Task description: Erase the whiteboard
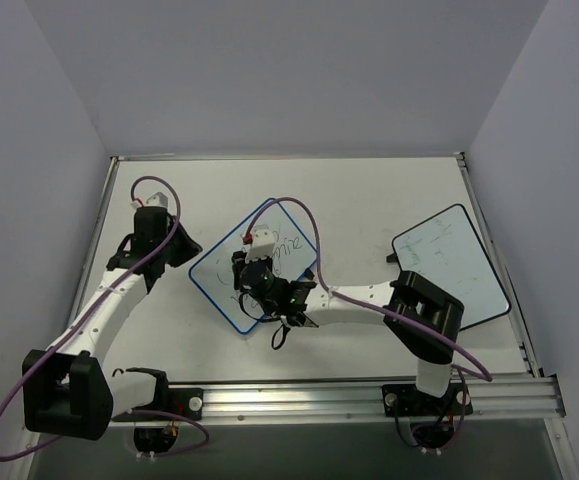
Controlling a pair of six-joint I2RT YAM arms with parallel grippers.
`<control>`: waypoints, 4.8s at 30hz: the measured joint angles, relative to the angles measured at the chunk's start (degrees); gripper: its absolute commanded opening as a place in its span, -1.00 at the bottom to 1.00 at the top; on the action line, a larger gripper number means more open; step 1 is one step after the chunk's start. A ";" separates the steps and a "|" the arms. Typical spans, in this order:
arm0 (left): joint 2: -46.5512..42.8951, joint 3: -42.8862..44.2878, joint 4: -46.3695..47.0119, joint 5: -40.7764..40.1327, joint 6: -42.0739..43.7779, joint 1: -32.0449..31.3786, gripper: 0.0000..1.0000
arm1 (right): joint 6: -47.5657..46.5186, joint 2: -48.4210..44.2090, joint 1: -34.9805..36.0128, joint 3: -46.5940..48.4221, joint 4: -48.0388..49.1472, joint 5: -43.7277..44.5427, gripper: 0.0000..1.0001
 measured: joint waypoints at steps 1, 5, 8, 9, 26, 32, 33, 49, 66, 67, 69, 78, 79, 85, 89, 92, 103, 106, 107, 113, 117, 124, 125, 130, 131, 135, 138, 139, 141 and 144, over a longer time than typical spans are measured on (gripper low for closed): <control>0.04 0.00 0.02 0.02 0.00 -0.17 -0.95 | 0.04 -0.22 -0.35 -0.31 0.02 0.00 -1.00; 0.07 0.00 0.11 0.00 0.07 -0.87 -0.95 | 0.04 -0.59 -1.36 -0.83 0.02 0.13 -1.00; 0.09 0.00 0.15 0.00 0.15 -1.53 -0.95 | 0.00 -0.61 -1.40 -0.81 0.00 0.11 -1.00; 0.11 0.00 0.20 0.00 0.17 -1.77 -0.95 | -0.02 -0.61 -1.40 -0.81 0.00 0.13 -1.00; 1.16 0.07 1.29 -0.17 1.22 -3.37 -0.95 | -1.11 1.22 4.07 5.70 -0.92 -0.96 -1.00; 1.27 0.09 1.60 -0.17 1.49 -3.58 -0.95 | -1.36 2.75 5.35 6.56 -1.38 -1.18 -1.00; 1.27 0.11 1.60 -0.24 1.51 -3.58 -0.95 | -1.33 2.97 5.33 6.56 -1.55 -1.16 -1.00; 1.46 0.68 1.99 -0.63 1.95 -4.09 -0.95 | 0.31 1.25 -2.47 1.20 1.81 0.20 -1.00; 1.97 0.94 2.56 -0.92 2.67 -4.66 -0.95 | -0.83 3.58 3.74 3.93 2.38 3.82 -1.00; 1.99 0.94 2.60 -0.98 2.71 -4.66 -0.95 | -1.05 3.89 4.79 4.02 2.78 3.87 -1.00; 1.99 0.94 2.60 -1.05 2.73 -4.70 -0.95 | -1.40 4.35 6.23 4.02 3.50 4.39 -1.00; 1.99 0.94 2.84 -1.14 2.75 -4.85 -0.95 | -1.73 5.31 8.13 4.02 4.98 6.23 -1.00; 1.99 0.94 2.86 -1.22 2.75 -4.87 -0.95 | -1.70 5.31 8.11 3.98 5.07 6.36 -1.00; 2.01 1.20 2.82 -1.33 2.80 -4.98 -0.95 | -1.44 5.16 6.29 1.25 8.61 8.39 -1.00; 2.01 1.29 2.82 -1.31 2.80 -5.03 -0.95 | -1.03 4.46 4.13 -0.57 10.27 9.66 -1.00; 2.01 1.29 2.80 -1.38 2.82 -5.07 -0.95 | -0.85 4.22 2.36 -0.87 10.40 10.56 -1.00; 2.01 1.55 2.75 -1.55 2.97 -5.35 -0.95 | -2.62 4.72 1.55 1.66 8.24 10.43 -1.00; 2.01 1.68 2.71 -1.57 2.99 -5.44 -0.95 | -3.32 5.53 0.74 4.39 7.34 8.74 -1.00; 2.01 1.68 2.71 -1.66 3.02 -5.44 -0.95 | -3.43 5.62 0.39 4.85 7.10 8.07 -1.00; 2.01 1.75 2.71 -2.08 3.17 -5.46 -0.95 | -3.41 6.08 -2.43 6.54 6.49 4.33 -1.00; 2.01 1.90 2.60 -2.25 3.23 -5.46 -0.95 | -3.28 6.08 -5.05 6.56 6.97 2.54 -1.00; 2.01 1.90 2.58 -2.34 3.23 -5.49 -0.95 | -2.56 6.03 -8.94 4.90 9.46 1.95 -1.00; 2.01 1.90 2.58 -2.32 3.21 -5.49 -0.95 | -2.51 6.01 -9.20 4.72 9.70 1.95 -1.00; 2.01 1.90 2.58 -2.34 3.23 -5.68 -0.95 | -2.12 5.90 -9.53 4.00 10.73 1.79 -1.00; 2.01 1.90 2.60 -2.34 3.23 -5.68 -0.95 | -2.10 5.90 -9.53 4.00 10.75 1.79 -1.00; 2.01 1.90 2.58 -2.36 3.23 -5.68 -0.95 | -2.10 5.90 -9.44 4.00 10.75 1.79 -1.00; 2.01 1.90 2.51 -2.34 3.23 -5.73 -0.95 | -2.19 5.90 -8.63 4.00 10.75 2.29 -1.00; 2.01 1.90 2.47 -2.32 3.21 -5.75 -0.95 | -2.38 5.90 -8.33 4.02 10.73 2.80 -1.00; 2.01 1.90 2.36 -2.32 3.21 -5.88 -0.95 | -2.80 5.90 -7.41 4.02 10.60 4.26 -1.00; 2.01 1.90 2.40 -2.36 3.23 -5.95 -0.95 | -3.17 5.90 -5.46 4.07 9.92 6.05 -1.00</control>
